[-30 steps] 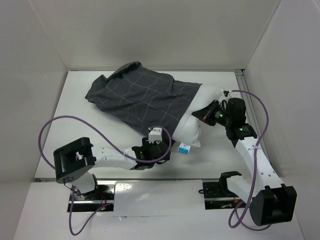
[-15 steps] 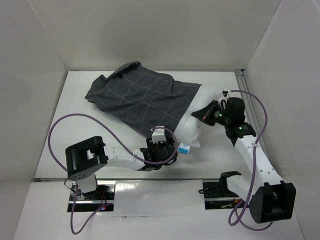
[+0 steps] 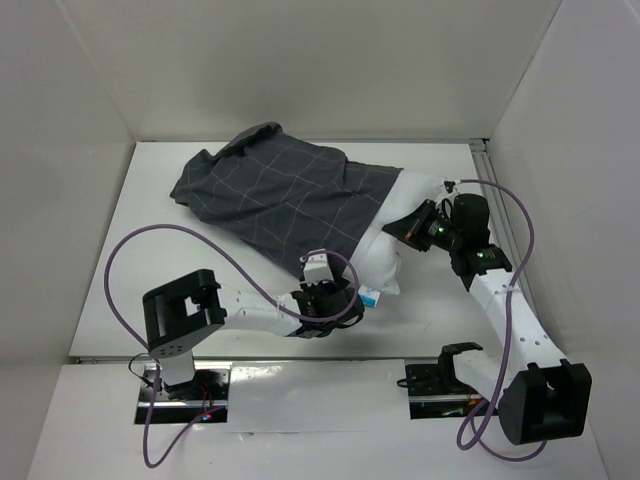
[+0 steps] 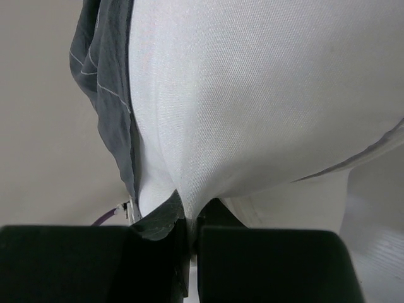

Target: Put the pillow into the pillowcase

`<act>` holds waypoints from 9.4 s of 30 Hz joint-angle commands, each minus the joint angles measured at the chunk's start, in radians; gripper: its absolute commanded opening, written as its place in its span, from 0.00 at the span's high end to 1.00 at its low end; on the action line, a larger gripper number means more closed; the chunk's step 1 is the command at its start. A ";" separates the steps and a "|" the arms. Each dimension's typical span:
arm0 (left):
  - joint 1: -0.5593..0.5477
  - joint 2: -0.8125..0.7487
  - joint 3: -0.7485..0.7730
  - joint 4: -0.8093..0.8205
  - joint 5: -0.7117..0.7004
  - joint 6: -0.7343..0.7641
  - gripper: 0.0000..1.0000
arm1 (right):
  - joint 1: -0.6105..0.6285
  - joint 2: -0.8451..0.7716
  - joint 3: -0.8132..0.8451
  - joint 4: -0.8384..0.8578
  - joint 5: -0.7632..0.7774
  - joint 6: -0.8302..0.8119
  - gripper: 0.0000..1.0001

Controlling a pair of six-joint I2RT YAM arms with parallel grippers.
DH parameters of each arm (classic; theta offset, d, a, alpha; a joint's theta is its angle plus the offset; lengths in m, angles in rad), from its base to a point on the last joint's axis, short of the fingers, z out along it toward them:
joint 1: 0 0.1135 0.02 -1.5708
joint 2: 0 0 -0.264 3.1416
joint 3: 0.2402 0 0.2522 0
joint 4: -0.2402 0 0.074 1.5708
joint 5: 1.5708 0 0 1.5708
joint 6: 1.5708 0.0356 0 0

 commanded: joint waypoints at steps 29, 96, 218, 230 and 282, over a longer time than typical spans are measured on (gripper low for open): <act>-0.086 -0.333 0.218 -0.272 0.313 0.255 1.00 | -0.024 0.043 0.104 0.093 -0.036 0.001 1.00; 0.729 -0.203 0.367 -0.738 1.048 0.610 0.25 | -0.059 -0.113 -0.019 -0.366 0.182 -0.262 0.01; 0.247 0.336 1.489 -0.646 1.279 0.624 1.00 | 0.056 -0.145 -0.316 0.493 -0.066 0.350 1.00; 0.342 0.314 1.412 -0.670 1.196 0.676 1.00 | -0.030 -0.168 -0.281 0.315 -0.033 0.232 1.00; 0.335 -0.473 0.281 -0.804 0.310 0.306 1.00 | -0.174 -0.420 -0.261 -0.283 -0.204 -0.135 0.69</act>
